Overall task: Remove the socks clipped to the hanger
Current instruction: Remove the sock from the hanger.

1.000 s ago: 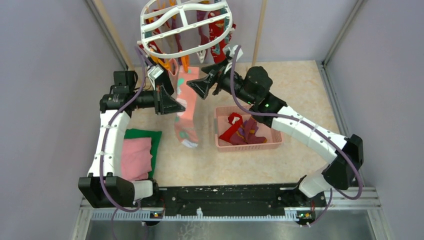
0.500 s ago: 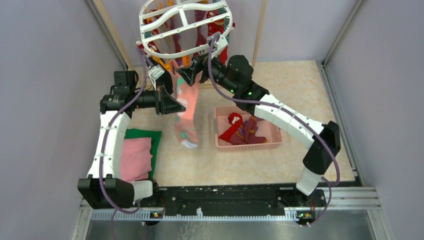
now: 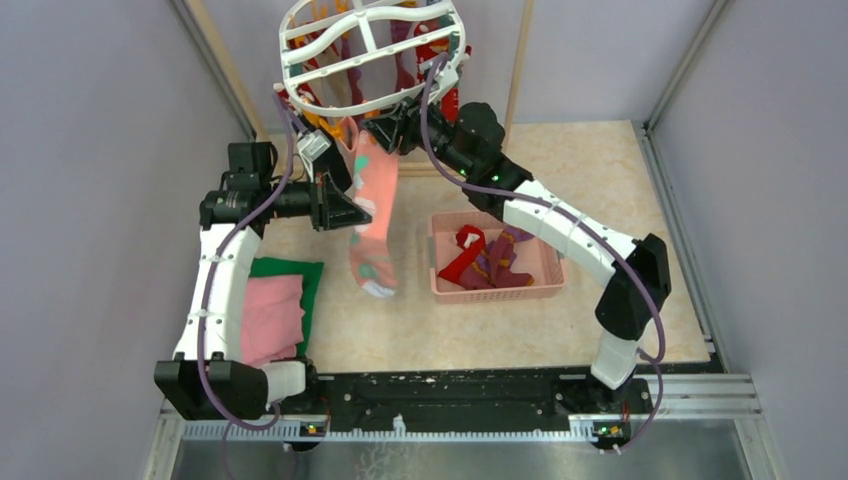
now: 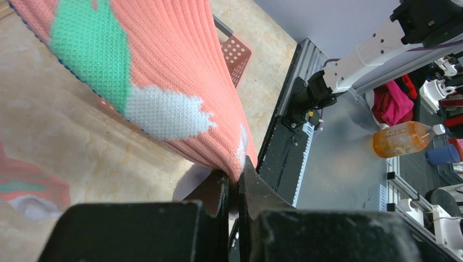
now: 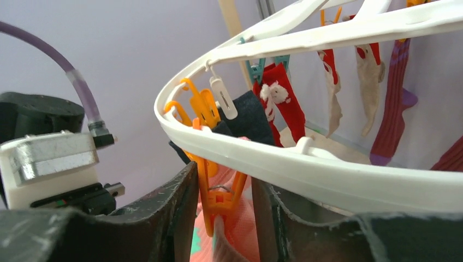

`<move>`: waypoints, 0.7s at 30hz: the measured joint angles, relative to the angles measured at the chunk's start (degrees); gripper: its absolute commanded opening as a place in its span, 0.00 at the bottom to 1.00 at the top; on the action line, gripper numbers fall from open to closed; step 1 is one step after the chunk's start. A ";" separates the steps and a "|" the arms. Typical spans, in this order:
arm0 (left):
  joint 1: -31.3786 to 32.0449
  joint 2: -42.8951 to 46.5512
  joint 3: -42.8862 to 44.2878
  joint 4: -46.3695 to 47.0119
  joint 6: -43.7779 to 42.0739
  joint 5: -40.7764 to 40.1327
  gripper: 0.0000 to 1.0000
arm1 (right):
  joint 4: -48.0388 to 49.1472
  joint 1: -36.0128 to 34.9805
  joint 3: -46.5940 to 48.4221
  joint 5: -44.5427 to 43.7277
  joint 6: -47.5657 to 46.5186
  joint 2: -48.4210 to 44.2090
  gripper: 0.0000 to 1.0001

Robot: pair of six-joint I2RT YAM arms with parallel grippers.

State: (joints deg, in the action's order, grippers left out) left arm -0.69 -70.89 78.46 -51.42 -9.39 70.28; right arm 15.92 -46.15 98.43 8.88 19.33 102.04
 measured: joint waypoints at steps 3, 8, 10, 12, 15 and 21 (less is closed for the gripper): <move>0.04 0.00 -0.04 0.04 -0.59 -1.01 0.00 | 1.49 0.31 0.00 0.70 1.70 0.26 0.26; 0.11 0.00 -1.44 0.42 -1.44 -2.78 0.00 | 3.08 0.50 0.26 1.75 3.93 1.16 0.00; 0.15 0.00 -1.99 0.39 -1.68 -3.50 0.00 | 3.39 0.59 0.26 1.99 4.52 1.38 0.00; 0.15 0.00 -2.19 0.39 -1.90 -4.02 0.00 | 3.43 0.72 0.28 2.32 4.96 1.60 0.00; 0.17 0.00 -2.21 0.44 -2.14 -4.24 0.00 | 3.37 0.96 0.28 2.82 5.31 1.64 0.07; 2.05 0.02 -2.40 0.46 -2.71 -4.66 0.00 | 2.99 1.09 -0.68 3.30 5.55 1.25 0.99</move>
State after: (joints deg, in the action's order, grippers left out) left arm 1.37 -70.87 76.05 -50.96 -12.10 65.63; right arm 18.92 -45.06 97.76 12.19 24.88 103.28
